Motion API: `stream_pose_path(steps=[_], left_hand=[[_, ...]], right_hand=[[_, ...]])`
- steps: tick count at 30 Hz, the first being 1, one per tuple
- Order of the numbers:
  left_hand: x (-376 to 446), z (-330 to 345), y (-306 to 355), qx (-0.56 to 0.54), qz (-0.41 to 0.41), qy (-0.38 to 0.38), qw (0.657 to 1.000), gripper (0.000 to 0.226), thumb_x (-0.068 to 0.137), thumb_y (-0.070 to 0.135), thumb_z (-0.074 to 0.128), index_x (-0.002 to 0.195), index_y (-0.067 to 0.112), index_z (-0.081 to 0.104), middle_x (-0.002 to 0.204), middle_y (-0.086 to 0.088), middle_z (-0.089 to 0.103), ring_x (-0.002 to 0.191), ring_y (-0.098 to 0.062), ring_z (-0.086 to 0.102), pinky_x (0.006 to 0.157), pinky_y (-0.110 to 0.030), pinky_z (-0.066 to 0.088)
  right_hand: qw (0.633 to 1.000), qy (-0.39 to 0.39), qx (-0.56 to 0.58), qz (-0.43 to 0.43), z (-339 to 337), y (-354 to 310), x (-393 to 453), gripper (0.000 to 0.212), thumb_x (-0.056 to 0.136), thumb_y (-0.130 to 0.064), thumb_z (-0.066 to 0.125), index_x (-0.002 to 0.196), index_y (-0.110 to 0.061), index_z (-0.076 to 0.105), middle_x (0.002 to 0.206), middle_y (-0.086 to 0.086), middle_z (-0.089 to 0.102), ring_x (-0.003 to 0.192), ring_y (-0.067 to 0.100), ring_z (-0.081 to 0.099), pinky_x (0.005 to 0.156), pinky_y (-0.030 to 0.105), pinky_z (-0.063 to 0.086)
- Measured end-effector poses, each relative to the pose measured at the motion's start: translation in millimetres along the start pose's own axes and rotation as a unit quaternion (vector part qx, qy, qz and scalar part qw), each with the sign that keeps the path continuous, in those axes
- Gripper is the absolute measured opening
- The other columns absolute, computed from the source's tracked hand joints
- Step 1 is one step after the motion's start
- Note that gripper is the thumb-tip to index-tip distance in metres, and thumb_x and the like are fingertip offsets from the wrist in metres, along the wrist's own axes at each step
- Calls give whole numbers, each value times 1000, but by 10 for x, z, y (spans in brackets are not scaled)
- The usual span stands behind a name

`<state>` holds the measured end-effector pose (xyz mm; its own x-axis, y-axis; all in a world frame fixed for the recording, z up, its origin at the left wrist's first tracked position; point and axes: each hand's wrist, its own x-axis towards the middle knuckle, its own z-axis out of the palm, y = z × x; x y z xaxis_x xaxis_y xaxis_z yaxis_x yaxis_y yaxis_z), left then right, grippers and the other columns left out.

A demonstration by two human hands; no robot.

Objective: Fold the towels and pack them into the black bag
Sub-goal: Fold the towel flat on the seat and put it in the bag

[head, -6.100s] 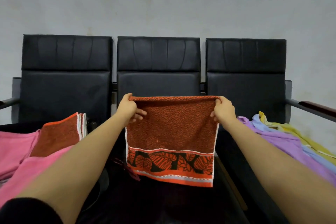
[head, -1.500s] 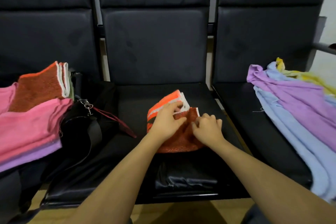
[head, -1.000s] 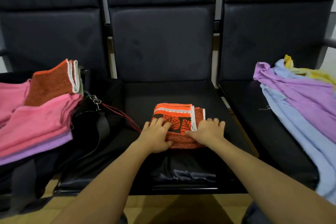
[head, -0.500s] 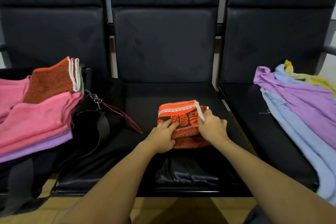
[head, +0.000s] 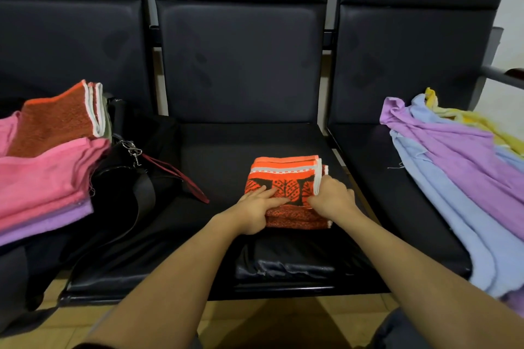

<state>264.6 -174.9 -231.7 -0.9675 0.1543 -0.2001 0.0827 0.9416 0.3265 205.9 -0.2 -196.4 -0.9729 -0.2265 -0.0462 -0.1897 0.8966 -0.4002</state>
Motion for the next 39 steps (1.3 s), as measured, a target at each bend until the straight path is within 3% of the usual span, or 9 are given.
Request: stream_pose_path(steps=[6, 8, 12, 15, 19, 25, 30, 34, 39], left_hand=[[-93, -54, 41, 15, -41, -23, 999, 62, 96, 18, 38, 149, 40, 15, 160, -2, 2, 146, -25, 2, 116, -40, 1], [-122, -79, 19, 9, -49, -26, 998, 57, 97, 29, 39, 148, 44, 18, 160, 1, 5, 146, -24, 3, 115, -41, 2], [-99, -117, 12, -62, -61, -4, 996, 41, 99, 47, 30, 138, 45, 40, 153, 9, 25, 140, -19, 15, 111, -40, 9], [-42, -86, 62, -78, -80, 92, 989, 38, 100, 44, 31, 120, 28, 59, 133, 2, 44, 128, -24, 31, 104, -39, 21], [83, -35, 180, -14, -199, 193, 961, 38, 95, 38, 42, 127, 19, 44, 135, -13, 34, 124, -33, 30, 103, -45, 25], [181, 65, 215, 0, -297, 109, 948, 70, 92, 61, 34, 149, 28, 10, 140, -25, 31, 129, -39, 31, 107, -46, 21], [183, 49, 132, -40, -282, 136, 949, 68, 92, 56, 42, 146, 26, 15, 135, -20, 31, 119, -39, 43, 103, -46, 30], [134, -1, 121, -68, -239, 189, 950, 51, 97, 29, 46, 141, 15, 24, 128, -17, 29, 102, -35, 55, 87, -41, 46], [-14, -124, 153, -12, -228, 232, 945, 51, 95, 7, 41, 143, 10, 23, 131, -20, 29, 103, -34, 54, 83, -40, 47]], right_hand=[[999, -1, 5, -47, 55, -30, 83, 33, 89, -25, 56, 116, -8, 47, 113, 8, 61, 115, 27, 54, 112, 38, 21], [999, 24, -7, -26, 80, -28, 141, 32, 87, -28, 55, 113, -10, 50, 119, 9, 56, 120, 29, 48, 108, 41, 22], [998, 61, -21, 21, 67, -79, 178, 37, 85, -34, 56, 114, -12, 52, 127, 12, 49, 123, 34, 42, 103, 45, 26], [996, 75, -49, 30, 89, -85, 180, 61, 78, -31, 64, 130, -14, 37, 136, 12, 40, 128, 34, 36, 106, 47, 25], [992, 110, -53, 21, 100, -96, 242, 54, 82, -31, 58, 130, -14, 39, 135, 13, 41, 128, 34, 35, 105, 46, 25], [973, 155, -167, 39, 274, -107, 339, 64, 88, -55, 47, 125, -3, 44, 129, 13, 43, 121, 29, 40, 100, 40, 30], [977, 64, -194, 52, 317, -113, 406, 72, 90, -63, 41, 130, -3, 47, 135, 13, 33, 126, 29, 31, 106, 41, 25], [993, 34, -105, 52, 248, -221, 367, 58, 93, -52, 47, 129, -5, 47, 135, 15, 40, 126, 31, 37, 105, 41, 27], [994, 19, 104, 15, 97, -473, 185, 39, 97, -35, 49, 120, -7, 38, 118, 14, 56, 104, 31, 57, 75, 36, 42]])
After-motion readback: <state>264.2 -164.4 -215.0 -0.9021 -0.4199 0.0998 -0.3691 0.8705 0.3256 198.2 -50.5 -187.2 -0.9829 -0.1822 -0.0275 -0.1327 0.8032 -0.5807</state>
